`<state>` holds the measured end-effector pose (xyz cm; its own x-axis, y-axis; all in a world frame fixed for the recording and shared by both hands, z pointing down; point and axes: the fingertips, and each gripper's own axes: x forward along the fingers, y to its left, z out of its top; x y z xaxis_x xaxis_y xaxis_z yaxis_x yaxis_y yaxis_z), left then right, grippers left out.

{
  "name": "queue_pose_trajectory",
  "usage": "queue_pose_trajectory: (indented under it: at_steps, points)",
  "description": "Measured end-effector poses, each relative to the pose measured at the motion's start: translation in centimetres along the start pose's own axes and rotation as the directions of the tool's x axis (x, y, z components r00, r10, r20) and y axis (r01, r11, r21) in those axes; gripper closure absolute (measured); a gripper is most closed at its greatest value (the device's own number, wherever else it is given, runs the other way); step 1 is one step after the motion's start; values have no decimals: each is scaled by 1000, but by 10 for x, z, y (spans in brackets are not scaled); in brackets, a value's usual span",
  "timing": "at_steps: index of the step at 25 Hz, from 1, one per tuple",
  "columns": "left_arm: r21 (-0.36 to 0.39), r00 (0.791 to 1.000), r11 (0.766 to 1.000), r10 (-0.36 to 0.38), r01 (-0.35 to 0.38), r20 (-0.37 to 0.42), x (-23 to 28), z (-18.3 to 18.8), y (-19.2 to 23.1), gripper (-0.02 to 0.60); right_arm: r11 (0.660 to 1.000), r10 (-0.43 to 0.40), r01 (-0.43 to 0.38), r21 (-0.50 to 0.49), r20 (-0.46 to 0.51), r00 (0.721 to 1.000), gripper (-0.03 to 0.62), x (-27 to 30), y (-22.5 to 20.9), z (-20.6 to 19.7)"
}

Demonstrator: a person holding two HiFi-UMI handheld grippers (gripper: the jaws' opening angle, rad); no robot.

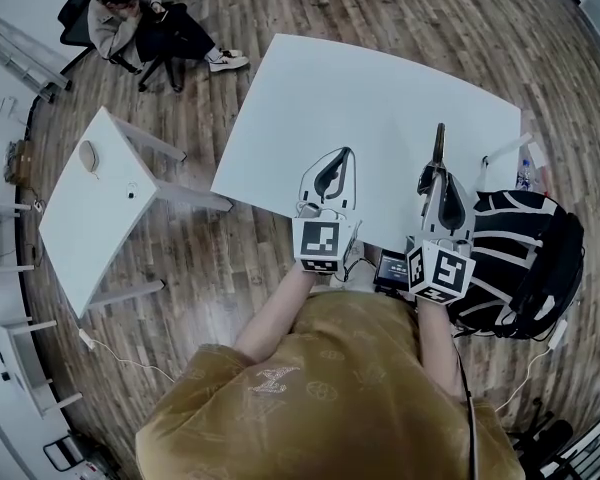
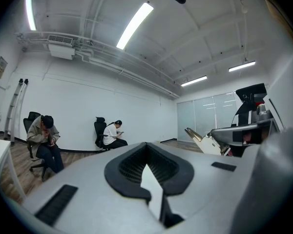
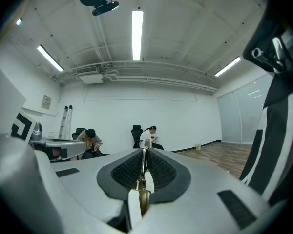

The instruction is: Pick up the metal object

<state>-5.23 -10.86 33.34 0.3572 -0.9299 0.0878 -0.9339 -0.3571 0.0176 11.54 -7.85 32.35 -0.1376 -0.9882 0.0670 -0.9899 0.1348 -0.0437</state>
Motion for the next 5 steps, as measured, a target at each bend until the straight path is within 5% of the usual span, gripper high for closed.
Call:
queue_pose_trajectory:
  at_steps: [5]
  points:
    - [-1, 1000, 1000, -3, 3, -15, 2, -9, 2, 580, 1000, -5, 5, -5, -22, 1000, 553, 2, -1, -8]
